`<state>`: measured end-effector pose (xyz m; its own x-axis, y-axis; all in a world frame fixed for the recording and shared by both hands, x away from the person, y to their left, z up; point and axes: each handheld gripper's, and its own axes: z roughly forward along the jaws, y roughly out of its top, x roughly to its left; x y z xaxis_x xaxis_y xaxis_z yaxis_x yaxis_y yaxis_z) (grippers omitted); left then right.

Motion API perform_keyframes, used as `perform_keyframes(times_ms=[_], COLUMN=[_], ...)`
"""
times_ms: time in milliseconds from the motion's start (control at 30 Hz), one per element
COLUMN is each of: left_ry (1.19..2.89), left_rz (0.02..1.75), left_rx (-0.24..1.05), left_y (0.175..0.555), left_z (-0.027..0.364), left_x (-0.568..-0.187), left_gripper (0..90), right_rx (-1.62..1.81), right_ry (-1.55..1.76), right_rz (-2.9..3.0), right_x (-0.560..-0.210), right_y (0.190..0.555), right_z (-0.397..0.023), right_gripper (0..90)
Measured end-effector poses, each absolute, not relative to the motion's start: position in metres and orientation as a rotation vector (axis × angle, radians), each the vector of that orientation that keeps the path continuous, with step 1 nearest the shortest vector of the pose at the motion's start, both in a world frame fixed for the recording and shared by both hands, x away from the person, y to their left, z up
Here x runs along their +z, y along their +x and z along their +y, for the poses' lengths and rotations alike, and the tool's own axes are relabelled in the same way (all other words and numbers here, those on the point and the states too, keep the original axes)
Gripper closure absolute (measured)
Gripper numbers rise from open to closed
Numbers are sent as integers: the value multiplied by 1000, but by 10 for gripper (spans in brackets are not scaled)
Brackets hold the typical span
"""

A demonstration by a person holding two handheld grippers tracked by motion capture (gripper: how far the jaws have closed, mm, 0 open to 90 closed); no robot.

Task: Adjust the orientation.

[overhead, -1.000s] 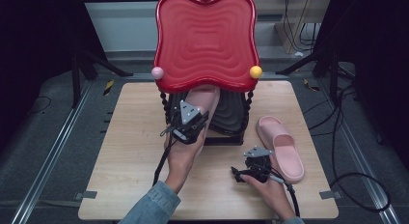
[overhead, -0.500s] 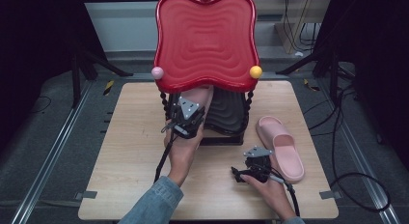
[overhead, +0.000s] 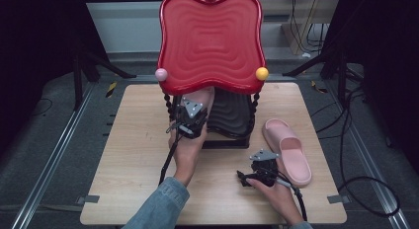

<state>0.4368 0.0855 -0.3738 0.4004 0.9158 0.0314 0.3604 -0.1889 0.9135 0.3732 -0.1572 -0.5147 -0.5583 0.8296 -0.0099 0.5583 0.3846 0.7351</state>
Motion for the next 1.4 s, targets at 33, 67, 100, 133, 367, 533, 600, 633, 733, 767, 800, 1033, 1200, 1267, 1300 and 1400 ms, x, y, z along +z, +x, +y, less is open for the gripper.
perform_keyframes(times_ms=[33, 67, 100, 133, 367, 533, 600, 633, 733, 767, 800, 1033, 1200, 1267, 1300, 1400], left_ry=[1747, 1755, 1754, 1754, 1741, 1775, 1789, 1789, 1792, 1790, 1790, 1817, 1906, 1929, 1948, 1997], left_rz=[1118, 1116, 1118, 1118, 1130, 1125, 1120, 1120, 1108, 1108, 1108, 1062, 976, 951, 932, 873], left_rx=[765, 766, 764, 764, 717, 684, 672, 672, 661, 656, 656, 642, 639, 635, 624, 596], left_y=[437, 438, 438, 438, 443, 448, 448, 448, 446, 444, 444, 432, 415, 408, 405, 394], left_z=[85, 84, 84, 84, 83, 79, 79, 79, 80, 81, 81, 85, 97, 105, 109, 122], left_x=[-374, -374, -374, -374, -371, -374, -374, -374, -375, -375, -375, -375, -371, -370, -370, -368], left_gripper=[843, 841, 840, 840, 814, 776, 762, 759, 709, 668, 640, 578, 545, 546, 546, 576], right_rx=[988, 986, 986, 988, 987, 987, 988, 988, 988, 988, 988, 990, 990, 990, 990, 990], right_ry=[1203, 1203, 1203, 1202, 1202, 1199, 1197, 1197, 1196, 1196, 1197, 1197, 1198, 1199, 1198, 1197], right_rz=[2272, 2273, 2273, 2273, 2274, 2276, 2279, 2279, 2279, 2279, 2279, 2277, 2277, 2277, 2276, 2277], right_x=[-515, -515, -515, -515, -515, -515, -515, -515, -515, -515, -515, -515, -515, -515, -515, -515], right_y=[373, 373, 373, 373, 373, 373, 373, 373, 373, 373, 373, 373, 373, 373, 372, 372], right_z=[-157, -157, -157, -157, -157, -158, -158, -158, -158, -158, -158, -158, -158, -158, -158, -158], right_gripper=[50, 50, 50, 50, 50, 50, 50, 50, 50, 50, 50, 50, 50, 50, 50, 50])
